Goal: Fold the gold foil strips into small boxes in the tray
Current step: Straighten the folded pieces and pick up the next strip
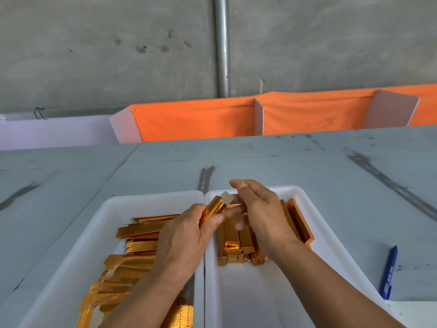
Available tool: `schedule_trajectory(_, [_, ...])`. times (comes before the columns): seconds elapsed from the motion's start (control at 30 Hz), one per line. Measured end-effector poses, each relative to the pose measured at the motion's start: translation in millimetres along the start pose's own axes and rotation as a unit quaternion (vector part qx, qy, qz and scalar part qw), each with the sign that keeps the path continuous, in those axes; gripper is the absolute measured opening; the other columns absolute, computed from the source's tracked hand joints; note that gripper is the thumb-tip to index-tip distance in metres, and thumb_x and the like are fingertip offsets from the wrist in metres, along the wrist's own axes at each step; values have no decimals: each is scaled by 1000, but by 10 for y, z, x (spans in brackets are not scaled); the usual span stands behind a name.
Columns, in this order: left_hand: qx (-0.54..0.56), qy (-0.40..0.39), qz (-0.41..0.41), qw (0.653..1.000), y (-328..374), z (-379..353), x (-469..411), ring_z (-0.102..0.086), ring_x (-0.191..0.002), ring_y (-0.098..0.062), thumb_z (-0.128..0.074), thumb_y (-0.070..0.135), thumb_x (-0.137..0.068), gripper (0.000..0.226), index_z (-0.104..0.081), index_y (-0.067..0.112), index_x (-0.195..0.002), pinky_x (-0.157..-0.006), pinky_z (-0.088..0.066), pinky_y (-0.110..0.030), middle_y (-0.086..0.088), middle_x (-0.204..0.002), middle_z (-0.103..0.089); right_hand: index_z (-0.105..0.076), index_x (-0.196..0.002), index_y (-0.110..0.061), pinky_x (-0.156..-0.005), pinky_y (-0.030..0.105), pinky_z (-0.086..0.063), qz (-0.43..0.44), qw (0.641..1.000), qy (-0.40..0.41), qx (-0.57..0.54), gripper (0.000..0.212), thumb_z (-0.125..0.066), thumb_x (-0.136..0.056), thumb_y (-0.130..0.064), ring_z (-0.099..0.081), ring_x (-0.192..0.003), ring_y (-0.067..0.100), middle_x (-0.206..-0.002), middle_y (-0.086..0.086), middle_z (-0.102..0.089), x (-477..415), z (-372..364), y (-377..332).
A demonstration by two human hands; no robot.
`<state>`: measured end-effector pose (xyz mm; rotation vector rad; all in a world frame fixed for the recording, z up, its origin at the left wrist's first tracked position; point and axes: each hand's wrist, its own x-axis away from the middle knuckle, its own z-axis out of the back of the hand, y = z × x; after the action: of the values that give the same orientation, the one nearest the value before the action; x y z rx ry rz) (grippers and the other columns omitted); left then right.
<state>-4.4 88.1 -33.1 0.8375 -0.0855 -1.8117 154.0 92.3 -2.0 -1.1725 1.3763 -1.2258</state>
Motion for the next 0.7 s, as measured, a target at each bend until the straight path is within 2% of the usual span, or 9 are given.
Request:
schedule_trajectory(0.1, [-10, -4, -11, 1000, 1, 3, 1, -50, -56, -8, -22, 72, -78, 50, -47, 31, -90, -51, -31, -13, 12, -63, -46, -70, -104, -15, -43, 20, -48, -79, 996, -2, -52, 25, -47, -103, -22, -62, -51, 9, -72, 3, -72, -19, 18, -11])
schedule_trajectory(0.23, [-21, -8, -24, 999, 5, 9, 1, -50, -57, -7, -23, 72, -79, 50, -47, 30, -91, -52, -30, -12, 11, -64, -46, -72, -100, -5, -43, 20, -46, -131, 984, -43, -112, 28, -51, -102, -23, -60, -54, 11, -71, 7, -70, -31, 14, 14])
schedule_trajectory(0.4, [-38, -13, -37, 999, 16, 16, 2, -48, -57, -4, -22, 72, -79, 46, -43, 32, -90, -51, -27, -9, 14, -65, -43, -72, -87, -4, -42, 20, -46, -139, 975, -67, -162, 27, -57, -99, -23, -57, -51, 11, -66, 8, -63, -39, 27, 36])
schedule_trajectory(0.5, [-39, -12, -42, 998, 25, 18, 3, -46, -56, -4, -23, 72, -80, 45, -41, 32, -89, -51, -27, -10, 14, -64, -41, -69, -87, -4, -42, 20, -47, -132, 971, -80, -182, 23, -58, -98, -21, -56, -49, 12, -65, 8, -60, -40, 29, 45])
schedule_trajectory(0.7, [-44, -10, -50, 998, 22, 6, 0, -44, -54, -5, -28, 70, -82, 43, -42, 29, -87, -51, -29, -12, 12, -62, -39, -67, -89, -5, -43, 20, -47, -98, 980, -88, -148, 14, -62, -95, -17, -51, -46, 12, -58, 7, -58, -27, 9, 62])
